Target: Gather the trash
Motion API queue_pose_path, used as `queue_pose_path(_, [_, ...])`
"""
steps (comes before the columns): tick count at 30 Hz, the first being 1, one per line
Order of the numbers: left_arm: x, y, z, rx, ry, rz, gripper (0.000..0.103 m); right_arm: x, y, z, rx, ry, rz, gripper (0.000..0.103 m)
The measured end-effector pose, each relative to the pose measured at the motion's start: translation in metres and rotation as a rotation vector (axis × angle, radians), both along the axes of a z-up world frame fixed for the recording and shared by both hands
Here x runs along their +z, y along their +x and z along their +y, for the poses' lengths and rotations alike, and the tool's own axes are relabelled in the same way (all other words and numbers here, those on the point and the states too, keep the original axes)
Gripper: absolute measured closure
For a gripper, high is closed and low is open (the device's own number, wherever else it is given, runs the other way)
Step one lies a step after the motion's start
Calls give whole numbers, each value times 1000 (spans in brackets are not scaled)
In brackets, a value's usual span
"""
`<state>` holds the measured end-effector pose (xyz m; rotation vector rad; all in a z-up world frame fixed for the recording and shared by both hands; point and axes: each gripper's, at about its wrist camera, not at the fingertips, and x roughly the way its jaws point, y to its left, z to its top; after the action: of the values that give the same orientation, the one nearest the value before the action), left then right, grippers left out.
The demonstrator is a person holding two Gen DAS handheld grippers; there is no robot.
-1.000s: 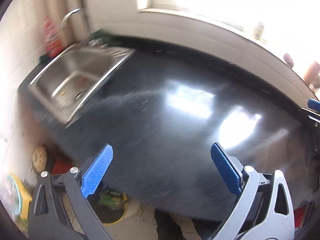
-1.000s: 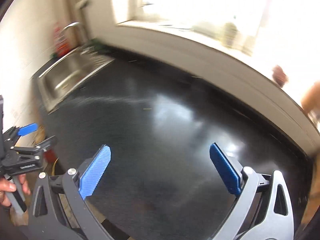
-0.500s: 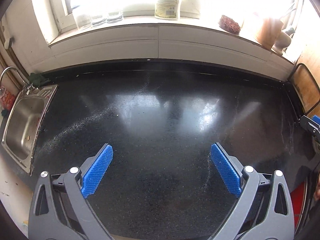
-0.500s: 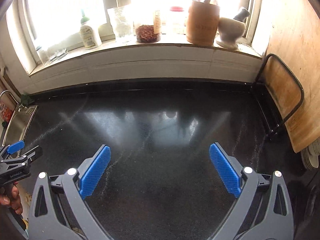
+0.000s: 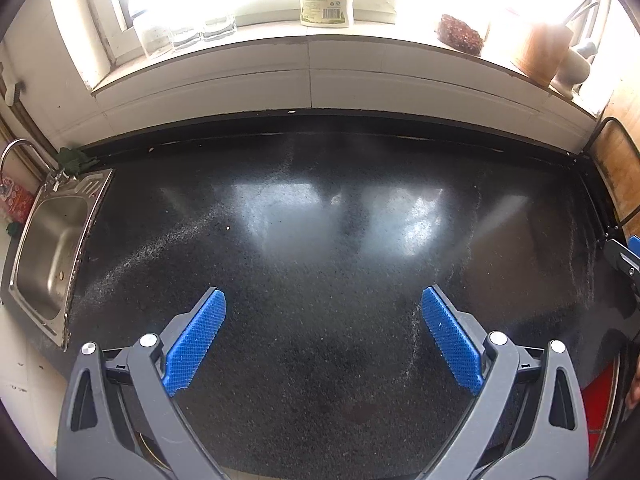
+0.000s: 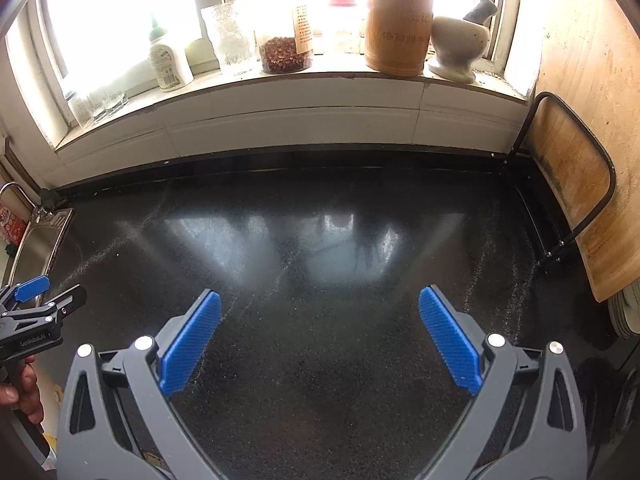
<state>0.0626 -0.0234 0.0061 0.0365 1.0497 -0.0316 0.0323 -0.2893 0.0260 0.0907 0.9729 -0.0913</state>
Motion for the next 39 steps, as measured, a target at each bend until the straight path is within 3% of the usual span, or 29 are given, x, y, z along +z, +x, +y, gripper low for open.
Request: queue_pose_path(39, [-9, 6, 12, 10, 12, 23, 7, -1, 9, 11, 12, -3, 12, 7])
